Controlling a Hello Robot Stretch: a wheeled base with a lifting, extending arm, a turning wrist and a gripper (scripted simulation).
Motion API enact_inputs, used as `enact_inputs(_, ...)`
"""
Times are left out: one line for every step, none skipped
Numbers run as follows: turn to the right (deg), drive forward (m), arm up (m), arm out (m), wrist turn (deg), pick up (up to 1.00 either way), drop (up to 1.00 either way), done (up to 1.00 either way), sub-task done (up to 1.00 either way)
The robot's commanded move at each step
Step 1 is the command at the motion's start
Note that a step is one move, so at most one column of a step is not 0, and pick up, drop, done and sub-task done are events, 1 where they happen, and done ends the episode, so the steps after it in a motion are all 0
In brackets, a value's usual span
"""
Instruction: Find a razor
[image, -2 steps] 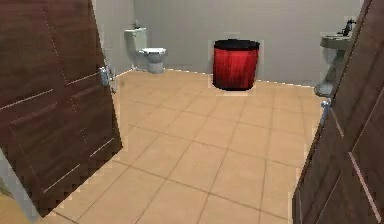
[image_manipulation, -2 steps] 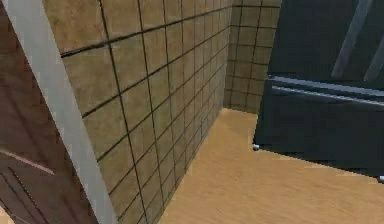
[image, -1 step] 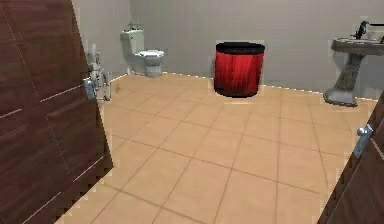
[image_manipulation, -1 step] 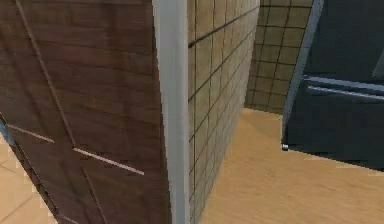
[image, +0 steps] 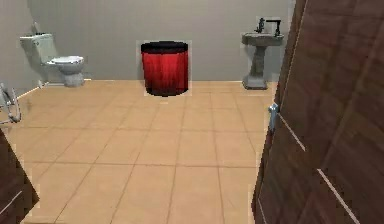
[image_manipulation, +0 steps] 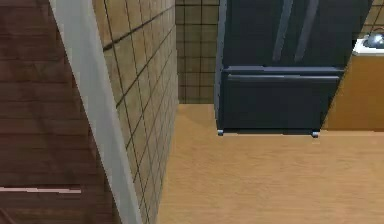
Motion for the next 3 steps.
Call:
enact_inputs(0.0, 1.0, 0.0, 0.0, 0.0, 0.0, 0.0, 0.0, 0.0)
enact_inputs(6.0, 0.0, 0.0, 0.0, 0.0, 0.0, 0.0, 0.0, 0.0)
enact_inputs(0.0, 0.3, 0.0, 0.0, 0.0, 0.0, 0.0, 0.0, 0.0)
